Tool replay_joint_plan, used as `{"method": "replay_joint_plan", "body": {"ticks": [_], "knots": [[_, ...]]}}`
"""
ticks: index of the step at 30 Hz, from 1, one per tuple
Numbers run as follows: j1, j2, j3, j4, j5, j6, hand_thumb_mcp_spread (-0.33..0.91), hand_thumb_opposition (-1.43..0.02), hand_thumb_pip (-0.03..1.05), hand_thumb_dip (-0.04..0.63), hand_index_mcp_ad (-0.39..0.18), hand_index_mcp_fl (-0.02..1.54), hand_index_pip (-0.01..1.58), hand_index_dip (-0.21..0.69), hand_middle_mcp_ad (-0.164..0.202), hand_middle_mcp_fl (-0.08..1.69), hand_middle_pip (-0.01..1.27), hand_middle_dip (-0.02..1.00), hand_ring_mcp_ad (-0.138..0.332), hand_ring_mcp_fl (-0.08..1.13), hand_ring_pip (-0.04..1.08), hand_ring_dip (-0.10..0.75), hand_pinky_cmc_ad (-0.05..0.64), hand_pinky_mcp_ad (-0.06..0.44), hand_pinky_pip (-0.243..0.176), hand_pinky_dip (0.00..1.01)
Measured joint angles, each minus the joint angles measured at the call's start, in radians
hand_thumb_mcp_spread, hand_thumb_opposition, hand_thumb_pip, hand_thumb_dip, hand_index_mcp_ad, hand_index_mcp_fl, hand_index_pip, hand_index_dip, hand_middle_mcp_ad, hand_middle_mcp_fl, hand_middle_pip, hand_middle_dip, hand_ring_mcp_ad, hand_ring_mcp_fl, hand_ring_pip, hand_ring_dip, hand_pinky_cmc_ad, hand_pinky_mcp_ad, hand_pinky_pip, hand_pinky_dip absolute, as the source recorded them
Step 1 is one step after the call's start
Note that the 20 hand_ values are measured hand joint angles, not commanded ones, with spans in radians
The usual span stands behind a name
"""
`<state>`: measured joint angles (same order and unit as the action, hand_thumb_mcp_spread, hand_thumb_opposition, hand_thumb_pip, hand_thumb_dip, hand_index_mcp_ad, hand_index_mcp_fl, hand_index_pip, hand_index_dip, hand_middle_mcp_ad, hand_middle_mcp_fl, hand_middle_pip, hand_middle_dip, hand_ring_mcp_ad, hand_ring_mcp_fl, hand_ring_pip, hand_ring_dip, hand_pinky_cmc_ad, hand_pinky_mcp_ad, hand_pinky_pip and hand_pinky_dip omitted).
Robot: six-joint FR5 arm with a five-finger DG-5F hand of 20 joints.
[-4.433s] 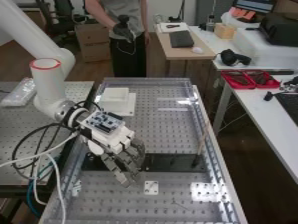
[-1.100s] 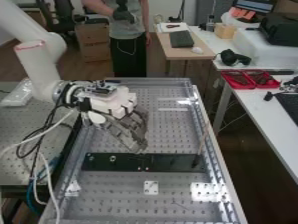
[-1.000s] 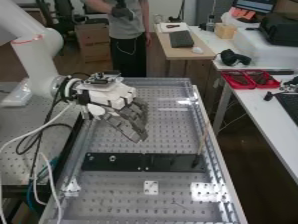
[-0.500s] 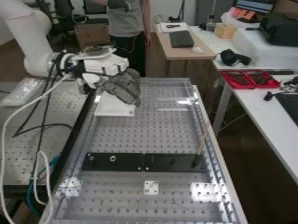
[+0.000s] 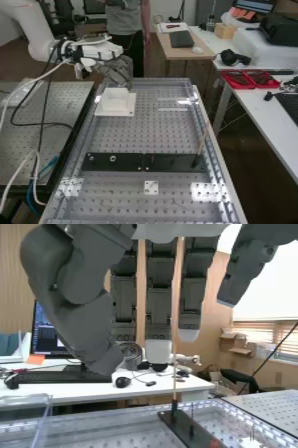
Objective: Grab the bearing and place it in the white container
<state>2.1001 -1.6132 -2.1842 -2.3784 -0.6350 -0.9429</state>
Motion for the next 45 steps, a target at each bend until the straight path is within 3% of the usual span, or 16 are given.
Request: {"method": "replay_joint_plan", "body": {"ticks": [10,17,27,45], "knots": [[0.137,0.015,-0.004,-0.045,0.113,0.048,0.45,-0.94,0.68,0.316,-0.119,0.42,1.33,0.0,0.026,0.58,1.04,0.7,0.075,0.23,0.74,0.443,0.363,0.29,-0.075,0.44],[0.214,0.039,-0.032,-0.044,0.139,0.061,0.45,-0.94,0.68,0.316,-0.119,0.42,1.33,0.0,0.028,0.58,1.04,0.7,0.075,0.23,0.74,0.443,0.363,0.29,-0.066,0.44],[0.315,0.021,-0.047,-0.078,0.158,0.143,0.45,-0.94,0.68,0.316,-0.12,0.42,1.33,0.0,0.023,0.58,1.04,0.71,0.075,0.24,0.74,0.452,0.367,0.29,-0.059,0.44],[0.298,-0.083,-0.043,-0.089,0.092,0.244,0.45,-0.96,0.68,0.316,-0.133,0.42,1.33,0.0,0.026,0.58,1.04,0.71,0.075,0.24,0.74,0.449,0.367,0.288,-0.059,0.44]]}}
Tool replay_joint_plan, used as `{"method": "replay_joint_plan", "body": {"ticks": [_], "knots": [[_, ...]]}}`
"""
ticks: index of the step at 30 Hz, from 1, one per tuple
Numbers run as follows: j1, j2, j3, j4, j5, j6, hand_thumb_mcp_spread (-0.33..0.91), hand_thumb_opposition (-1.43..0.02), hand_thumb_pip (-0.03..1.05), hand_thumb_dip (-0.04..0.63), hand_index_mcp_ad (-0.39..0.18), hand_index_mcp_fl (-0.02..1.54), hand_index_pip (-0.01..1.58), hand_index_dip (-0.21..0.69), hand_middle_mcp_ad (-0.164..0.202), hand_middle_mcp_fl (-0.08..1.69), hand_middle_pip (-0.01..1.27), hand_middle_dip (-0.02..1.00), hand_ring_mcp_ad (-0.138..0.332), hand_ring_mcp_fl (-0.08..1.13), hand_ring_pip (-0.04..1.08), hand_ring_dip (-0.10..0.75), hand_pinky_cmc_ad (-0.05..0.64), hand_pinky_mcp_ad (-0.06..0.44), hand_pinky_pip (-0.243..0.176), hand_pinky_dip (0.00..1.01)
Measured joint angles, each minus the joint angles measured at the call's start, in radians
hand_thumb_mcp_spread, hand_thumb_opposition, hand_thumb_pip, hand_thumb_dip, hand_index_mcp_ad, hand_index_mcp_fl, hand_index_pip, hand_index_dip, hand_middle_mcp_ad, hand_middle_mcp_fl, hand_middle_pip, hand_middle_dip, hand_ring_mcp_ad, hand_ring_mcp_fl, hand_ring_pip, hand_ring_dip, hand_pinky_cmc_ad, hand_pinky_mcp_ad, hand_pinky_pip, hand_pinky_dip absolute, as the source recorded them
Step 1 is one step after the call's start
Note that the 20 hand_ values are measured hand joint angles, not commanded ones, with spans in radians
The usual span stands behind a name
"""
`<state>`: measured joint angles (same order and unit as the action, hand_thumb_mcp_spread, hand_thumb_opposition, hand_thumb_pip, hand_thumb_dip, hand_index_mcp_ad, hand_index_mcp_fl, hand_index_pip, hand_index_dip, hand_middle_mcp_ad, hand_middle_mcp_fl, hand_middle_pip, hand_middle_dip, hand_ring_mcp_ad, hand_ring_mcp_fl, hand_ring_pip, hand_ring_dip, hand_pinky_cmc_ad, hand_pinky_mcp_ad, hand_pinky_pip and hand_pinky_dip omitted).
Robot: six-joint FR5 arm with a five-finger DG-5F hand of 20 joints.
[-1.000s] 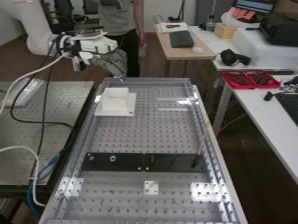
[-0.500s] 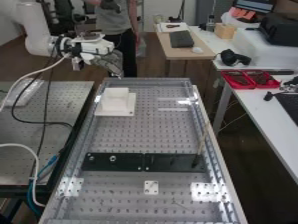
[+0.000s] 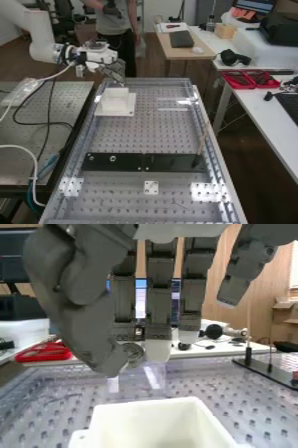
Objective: Grab the bearing and place it in the white container
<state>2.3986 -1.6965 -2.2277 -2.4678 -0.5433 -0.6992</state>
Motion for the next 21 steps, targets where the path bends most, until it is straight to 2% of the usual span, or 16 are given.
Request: {"method": "replay_joint_plan", "body": {"ticks": [4,21], "knots": [[-0.009,-0.032,0.008,-0.014,-0.005,0.044,0.47,-0.97,0.67,0.312,-0.152,0.42,1.34,0.0,0.033,0.58,1.04,0.71,0.075,0.24,0.74,0.447,0.367,0.29,-0.059,0.44],[-0.005,-0.104,0.028,-0.127,0.024,0.192,0.47,-1.0,0.66,0.312,-0.169,0.42,1.37,0.0,0.033,0.57,1.04,0.71,0.075,0.24,0.74,0.456,0.363,0.288,-0.059,0.42]]}}
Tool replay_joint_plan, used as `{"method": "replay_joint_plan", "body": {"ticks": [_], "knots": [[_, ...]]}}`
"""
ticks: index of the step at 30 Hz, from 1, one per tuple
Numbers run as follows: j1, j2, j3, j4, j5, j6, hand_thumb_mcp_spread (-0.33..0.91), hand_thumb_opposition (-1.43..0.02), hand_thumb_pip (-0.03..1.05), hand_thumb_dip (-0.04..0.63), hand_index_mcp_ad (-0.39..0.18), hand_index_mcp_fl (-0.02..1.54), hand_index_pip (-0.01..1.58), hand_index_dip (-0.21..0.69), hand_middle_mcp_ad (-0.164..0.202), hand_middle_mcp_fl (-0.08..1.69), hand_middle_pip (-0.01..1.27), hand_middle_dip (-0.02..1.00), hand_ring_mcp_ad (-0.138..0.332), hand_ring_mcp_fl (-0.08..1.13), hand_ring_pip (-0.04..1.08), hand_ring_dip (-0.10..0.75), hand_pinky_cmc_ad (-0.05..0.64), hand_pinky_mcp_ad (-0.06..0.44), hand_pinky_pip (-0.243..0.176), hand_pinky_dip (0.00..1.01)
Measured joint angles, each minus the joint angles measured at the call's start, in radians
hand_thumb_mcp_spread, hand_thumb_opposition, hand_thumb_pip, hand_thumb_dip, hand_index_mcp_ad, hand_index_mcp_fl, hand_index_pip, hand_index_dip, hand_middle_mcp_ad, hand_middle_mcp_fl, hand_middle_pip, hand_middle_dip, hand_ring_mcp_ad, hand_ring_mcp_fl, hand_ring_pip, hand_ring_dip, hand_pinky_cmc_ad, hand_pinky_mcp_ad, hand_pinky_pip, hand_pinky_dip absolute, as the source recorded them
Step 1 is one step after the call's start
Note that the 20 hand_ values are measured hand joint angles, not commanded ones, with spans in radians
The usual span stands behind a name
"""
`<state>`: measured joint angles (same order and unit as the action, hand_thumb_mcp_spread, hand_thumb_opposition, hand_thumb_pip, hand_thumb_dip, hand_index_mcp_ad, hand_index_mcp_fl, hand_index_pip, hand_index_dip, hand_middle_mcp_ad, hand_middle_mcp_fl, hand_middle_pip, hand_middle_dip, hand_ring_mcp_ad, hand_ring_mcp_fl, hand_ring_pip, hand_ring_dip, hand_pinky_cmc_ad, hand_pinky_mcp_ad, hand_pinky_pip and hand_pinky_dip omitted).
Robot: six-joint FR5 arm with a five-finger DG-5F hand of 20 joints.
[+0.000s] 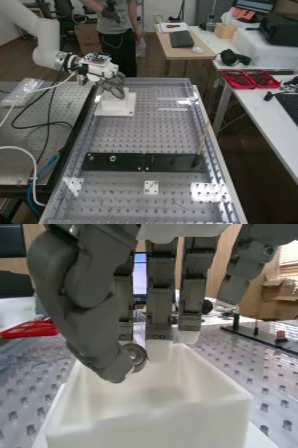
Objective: Grab the bearing and place it in the white container
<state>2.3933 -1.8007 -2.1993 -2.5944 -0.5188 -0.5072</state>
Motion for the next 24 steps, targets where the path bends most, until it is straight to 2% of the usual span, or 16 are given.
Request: {"method": "replay_joint_plan", "body": {"ticks": [10,13,14,15,18,22,24], "knots": [[0.0,-0.01,0.007,-0.031,0.004,0.023,0.47,-1.01,0.66,0.297,-0.171,0.42,1.37,0.0,0.033,0.58,1.04,0.71,0.072,0.23,0.74,0.468,0.363,0.29,-0.059,0.42],[-0.003,-0.015,0.016,-0.07,0.001,0.047,0.47,-1.01,0.66,0.297,-0.171,0.42,1.37,0.0,0.03,0.56,1.04,0.7,0.058,0.19,0.75,0.471,0.367,0.29,-0.059,0.42],[-0.004,-0.017,0.022,-0.095,-0.001,0.064,0.46,-0.99,0.66,0.297,-0.171,0.42,1.37,0.0,0.03,0.51,1.04,0.71,0.037,0.15,0.77,0.471,0.367,0.29,-0.059,0.44],[-0.005,-0.02,0.026,-0.113,-0.003,0.078,0.44,-0.96,0.67,0.297,-0.171,0.38,1.38,0.003,0.028,0.46,1.04,0.71,0.04,0.11,0.78,0.471,0.367,0.29,-0.059,0.45],[-0.007,-0.021,0.031,-0.132,-0.007,0.091,0.4,-0.87,0.8,0.3,-0.173,0.25,1.38,0.003,0.03,0.36,1.03,0.69,0.037,0.07,0.83,0.471,0.367,0.29,-0.063,0.54],[-0.007,-0.02,0.035,-0.142,-0.011,0.091,0.36,-0.82,0.81,0.316,-0.175,0.17,1.36,0.003,0.031,0.3,1.03,0.68,0.038,0.02,0.86,0.428,0.367,0.29,-0.091,0.63],[-0.007,-0.017,0.034,-0.141,-0.011,0.091,0.35,-0.8,0.9,0.316,-0.171,0.15,1.36,0.003,0.03,0.25,1.03,0.66,0.07,-0.01,0.86,0.379,0.367,0.29,-0.091,0.66]]}}
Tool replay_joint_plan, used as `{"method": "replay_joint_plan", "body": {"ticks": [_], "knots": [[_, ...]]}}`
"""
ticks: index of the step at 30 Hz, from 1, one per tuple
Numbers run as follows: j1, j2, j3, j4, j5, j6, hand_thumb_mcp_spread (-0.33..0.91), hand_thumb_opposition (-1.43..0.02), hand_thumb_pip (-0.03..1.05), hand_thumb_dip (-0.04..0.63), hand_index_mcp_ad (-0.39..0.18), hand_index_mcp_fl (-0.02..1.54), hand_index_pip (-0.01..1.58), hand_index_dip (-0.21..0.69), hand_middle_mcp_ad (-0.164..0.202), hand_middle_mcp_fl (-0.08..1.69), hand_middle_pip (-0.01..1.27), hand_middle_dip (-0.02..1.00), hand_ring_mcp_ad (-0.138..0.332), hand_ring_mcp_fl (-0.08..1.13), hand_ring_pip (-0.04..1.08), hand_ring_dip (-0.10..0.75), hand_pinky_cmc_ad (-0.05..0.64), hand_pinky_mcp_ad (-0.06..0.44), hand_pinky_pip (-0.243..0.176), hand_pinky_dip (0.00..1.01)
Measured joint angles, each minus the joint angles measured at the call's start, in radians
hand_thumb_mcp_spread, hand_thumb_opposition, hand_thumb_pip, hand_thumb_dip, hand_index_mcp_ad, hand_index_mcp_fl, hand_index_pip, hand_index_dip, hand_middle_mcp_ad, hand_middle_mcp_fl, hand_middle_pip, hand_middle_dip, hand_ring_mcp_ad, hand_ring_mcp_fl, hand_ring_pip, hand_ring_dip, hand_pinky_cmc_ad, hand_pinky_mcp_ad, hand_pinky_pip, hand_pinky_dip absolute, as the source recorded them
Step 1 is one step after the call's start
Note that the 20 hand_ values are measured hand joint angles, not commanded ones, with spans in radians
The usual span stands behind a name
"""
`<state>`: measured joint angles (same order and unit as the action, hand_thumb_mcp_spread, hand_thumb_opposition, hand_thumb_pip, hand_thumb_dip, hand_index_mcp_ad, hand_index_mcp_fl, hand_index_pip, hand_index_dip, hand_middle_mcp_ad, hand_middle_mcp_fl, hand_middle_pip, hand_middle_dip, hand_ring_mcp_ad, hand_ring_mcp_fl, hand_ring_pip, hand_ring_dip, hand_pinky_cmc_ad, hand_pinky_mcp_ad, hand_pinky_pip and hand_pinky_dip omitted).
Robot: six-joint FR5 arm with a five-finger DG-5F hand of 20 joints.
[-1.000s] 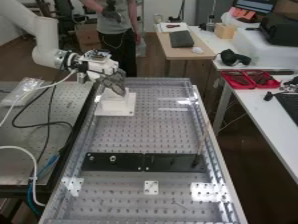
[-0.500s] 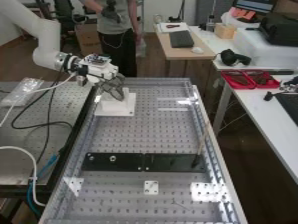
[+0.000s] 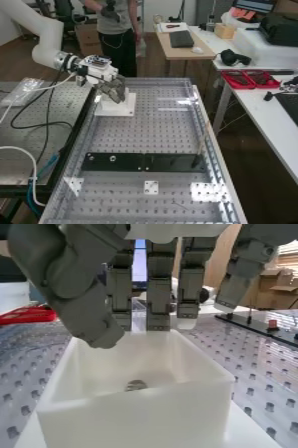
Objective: Grab the bearing and place it in the white container
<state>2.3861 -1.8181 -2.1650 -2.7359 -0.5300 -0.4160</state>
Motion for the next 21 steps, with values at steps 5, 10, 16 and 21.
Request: {"method": "replay_joint_plan", "body": {"ticks": [5,10,16,21], "knots": [[0.001,0.002,-0.001,-0.007,-0.002,0.008,0.31,-0.81,0.91,0.316,-0.173,0.1,1.37,0.002,0.03,0.23,1.03,0.65,0.077,-0.01,0.87,0.351,0.367,0.288,-0.124,0.7],[0.0,0.015,-0.007,-0.004,0.003,0.001,0.32,-0.79,0.94,0.316,-0.169,0.09,1.36,0.002,0.03,0.23,1.03,0.65,0.08,-0.01,0.87,0.34,0.367,0.288,-0.124,0.71],[-0.019,0.09,-0.002,-0.01,0.003,-0.037,0.28,-0.79,0.94,0.316,-0.166,0.09,1.34,0.0,0.03,0.23,1.03,0.65,0.087,-0.01,0.86,0.337,0.367,0.288,-0.127,0.71],[-0.06,0.193,0.014,-0.025,-0.024,-0.109,0.24,-0.78,0.85,0.304,-0.159,0.02,1.21,0.0,0.035,0.23,0.88,0.61,0.094,-0.01,0.79,0.328,0.375,0.297,-0.138,0.72]]}}
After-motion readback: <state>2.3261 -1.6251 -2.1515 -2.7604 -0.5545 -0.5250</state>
